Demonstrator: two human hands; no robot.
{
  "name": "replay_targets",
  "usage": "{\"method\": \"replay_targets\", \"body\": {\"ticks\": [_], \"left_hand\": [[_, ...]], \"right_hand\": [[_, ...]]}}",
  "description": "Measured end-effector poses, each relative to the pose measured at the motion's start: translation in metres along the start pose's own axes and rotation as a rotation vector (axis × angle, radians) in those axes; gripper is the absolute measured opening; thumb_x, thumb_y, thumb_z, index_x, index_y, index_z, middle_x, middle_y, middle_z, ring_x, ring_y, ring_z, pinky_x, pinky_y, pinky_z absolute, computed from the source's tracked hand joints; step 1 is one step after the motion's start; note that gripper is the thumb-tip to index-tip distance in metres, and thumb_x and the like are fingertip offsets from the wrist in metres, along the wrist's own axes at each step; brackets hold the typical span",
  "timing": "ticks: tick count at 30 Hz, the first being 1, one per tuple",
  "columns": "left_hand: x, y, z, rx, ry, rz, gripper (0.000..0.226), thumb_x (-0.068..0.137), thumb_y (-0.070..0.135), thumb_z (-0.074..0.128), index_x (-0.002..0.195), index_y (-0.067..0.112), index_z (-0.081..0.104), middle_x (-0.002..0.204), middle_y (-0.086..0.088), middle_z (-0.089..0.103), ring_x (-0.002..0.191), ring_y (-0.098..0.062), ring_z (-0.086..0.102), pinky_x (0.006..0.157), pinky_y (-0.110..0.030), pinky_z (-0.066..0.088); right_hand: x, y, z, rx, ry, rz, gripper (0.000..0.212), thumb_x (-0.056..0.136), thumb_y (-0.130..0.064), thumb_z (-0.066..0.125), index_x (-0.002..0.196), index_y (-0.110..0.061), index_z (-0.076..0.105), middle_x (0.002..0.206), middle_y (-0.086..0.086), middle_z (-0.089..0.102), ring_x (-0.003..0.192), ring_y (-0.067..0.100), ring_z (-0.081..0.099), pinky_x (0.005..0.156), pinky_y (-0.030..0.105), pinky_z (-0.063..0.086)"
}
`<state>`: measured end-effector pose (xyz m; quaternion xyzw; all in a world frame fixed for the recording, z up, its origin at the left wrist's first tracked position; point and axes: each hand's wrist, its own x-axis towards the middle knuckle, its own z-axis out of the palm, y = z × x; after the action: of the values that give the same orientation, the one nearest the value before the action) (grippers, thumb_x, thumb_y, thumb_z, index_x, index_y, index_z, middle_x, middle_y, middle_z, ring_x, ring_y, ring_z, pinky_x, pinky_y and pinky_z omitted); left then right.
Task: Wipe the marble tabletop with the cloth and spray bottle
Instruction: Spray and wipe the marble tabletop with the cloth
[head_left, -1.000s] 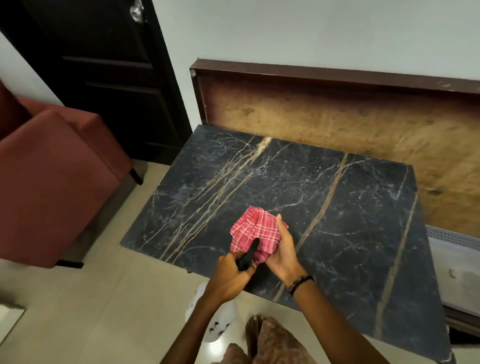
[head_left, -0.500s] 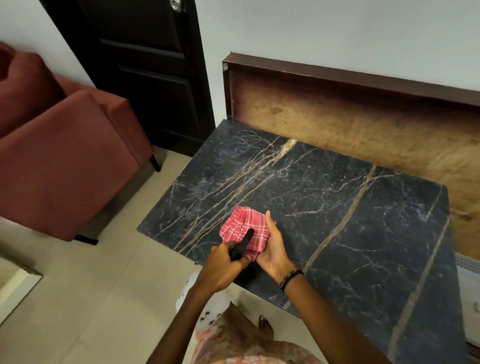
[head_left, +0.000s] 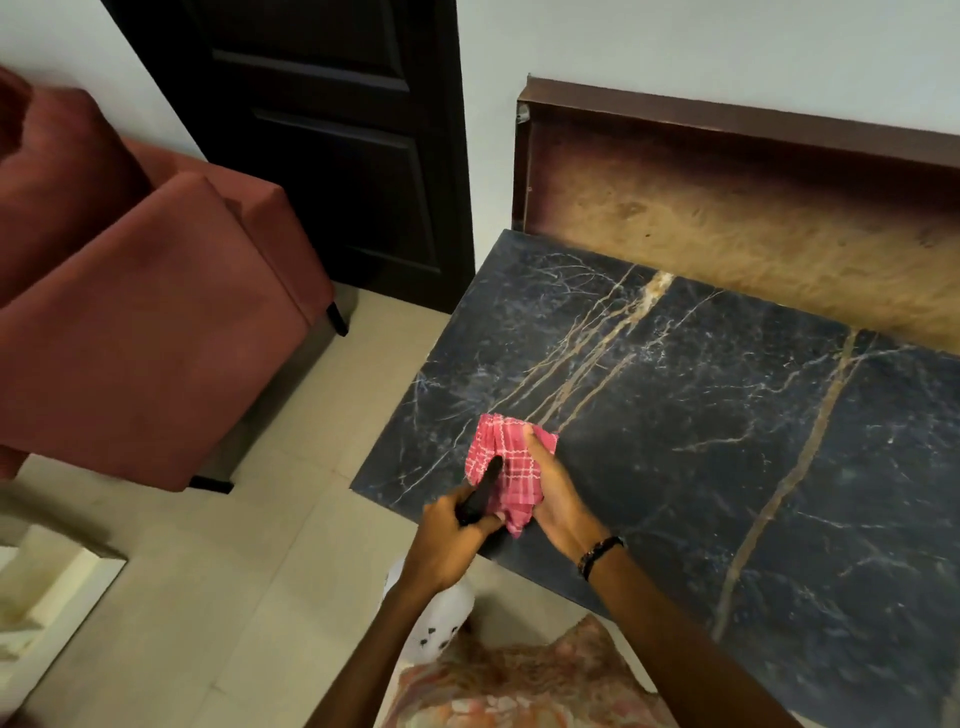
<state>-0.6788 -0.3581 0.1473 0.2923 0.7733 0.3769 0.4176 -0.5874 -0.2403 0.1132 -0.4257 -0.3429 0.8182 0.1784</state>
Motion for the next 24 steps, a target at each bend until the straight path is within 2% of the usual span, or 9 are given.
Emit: {"method": "replay_targets", "body": {"ticks": [2, 4, 6, 8, 12, 14, 17, 20, 24], "left_hand": [[0.010, -0.016, -0.030, -0.091, 0.110, 0.006, 0.013, 0.078, 0.013, 0.072, 0.073, 0.018, 0.062, 0.049, 0.010, 0.057, 0.041, -0.004, 0.048, 0.050, -0.028, 0.041], [0.018, -0.029, -0.057, -0.162, 0.187, 0.013, 0.009, 0.080, 0.010, 0.071, 0.080, 0.007, 0.063, 0.054, -0.001, 0.055, 0.040, -0.012, 0.045, 0.045, -0.029, 0.039], [0.025, -0.039, -0.081, -0.185, 0.239, 0.022, 0.010, 0.081, 0.008, 0.071, 0.083, 0.004, 0.062, 0.057, -0.008, 0.054, 0.041, -0.018, 0.042, 0.041, -0.027, 0.037], [0.032, -0.047, -0.101, -0.168, 0.270, 0.049, 0.009, 0.081, 0.007, 0.070, 0.084, 0.005, 0.061, 0.059, -0.008, 0.055, 0.044, -0.020, 0.044, 0.043, -0.028, 0.038], [0.046, -0.062, -0.130, -0.173, 0.280, 0.041, 0.011, 0.081, 0.008, 0.070, 0.081, 0.007, 0.059, 0.051, 0.003, 0.049, 0.042, -0.015, 0.040, 0.042, -0.026, 0.036], [0.051, -0.066, -0.138, -0.179, 0.262, 0.041, 0.011, 0.081, 0.007, 0.070, 0.081, 0.007, 0.059, 0.050, 0.004, 0.048, 0.039, -0.013, 0.038, 0.039, -0.024, 0.036], [0.062, -0.067, -0.145, -0.169, 0.227, 0.055, 0.010, 0.082, 0.006, 0.069, 0.083, 0.005, 0.059, 0.056, -0.001, 0.050, 0.041, -0.014, 0.041, 0.040, -0.025, 0.037], [0.071, -0.066, -0.146, -0.173, 0.217, 0.051, 0.012, 0.082, 0.006, 0.069, 0.085, 0.001, 0.058, 0.057, -0.006, 0.048, 0.044, -0.019, 0.040, 0.044, -0.029, 0.038], [0.080, -0.065, -0.147, -0.182, 0.229, 0.067, 0.013, 0.081, 0.005, 0.070, 0.084, 0.001, 0.058, 0.052, 0.006, 0.048, 0.045, -0.017, 0.040, 0.049, -0.031, 0.037]], "right_hand": [[0.014, 0.007, 0.021, -0.258, 0.067, -0.141, 0.044, 0.094, -0.047, 0.049, 0.129, -0.022, 0.057, 0.124, 0.005, 0.066, 0.106, 0.017, 0.066, 0.080, 0.025, 0.056], [0.023, 0.017, 0.033, -0.665, 0.082, -0.408, 0.046, 0.094, -0.041, 0.053, 0.137, -0.022, 0.050, 0.132, 0.005, 0.060, 0.111, 0.017, 0.061, 0.093, 0.034, 0.053], [0.036, 0.041, 0.033, -1.330, -0.081, -0.601, 0.052, 0.097, -0.026, 0.054, 0.146, -0.015, 0.038, 0.147, 0.012, 0.045, 0.129, 0.023, 0.048, 0.113, 0.047, 0.035], [0.036, 0.070, 0.026, -1.817, -0.259, -0.606, 0.063, 0.097, -0.033, 0.051, 0.150, -0.010, 0.027, 0.157, 0.012, 0.027, 0.146, 0.030, 0.023, 0.121, 0.050, 0.013], [0.031, 0.098, 0.015, -1.757, -0.128, -0.624, 0.078, 0.090, -0.069, 0.038, 0.147, -0.016, 0.035, 0.155, 0.006, 0.033, 0.146, 0.027, 0.024, 0.121, 0.049, 0.016], [0.036, 0.098, 0.014, -1.792, -0.055, -0.646, 0.074, 0.090, -0.071, 0.033, 0.146, -0.023, 0.037, 0.155, 0.005, 0.033, 0.146, 0.029, 0.023, 0.118, 0.053, 0.018], [0.053, 0.093, 0.017, -1.923, -0.102, -0.594, 0.068, 0.090, -0.070, 0.031, 0.142, -0.028, 0.040, 0.152, 0.009, 0.039, 0.144, 0.035, 0.026, 0.113, 0.061, 0.026], [0.083, 0.077, 0.025, -1.945, -0.067, -0.572, 0.066, 0.090, -0.069, 0.030, 0.144, -0.030, 0.038, 0.156, 0.010, 0.032, 0.146, 0.036, 0.020, 0.115, 0.062, 0.020], [0.139, 0.051, 0.064, -1.944, 0.043, -0.570, 0.071, 0.089, -0.069, 0.031, 0.149, -0.030, 0.028, 0.161, 0.009, 0.018, 0.148, 0.035, 0.009, 0.118, 0.060, 0.009]]}}
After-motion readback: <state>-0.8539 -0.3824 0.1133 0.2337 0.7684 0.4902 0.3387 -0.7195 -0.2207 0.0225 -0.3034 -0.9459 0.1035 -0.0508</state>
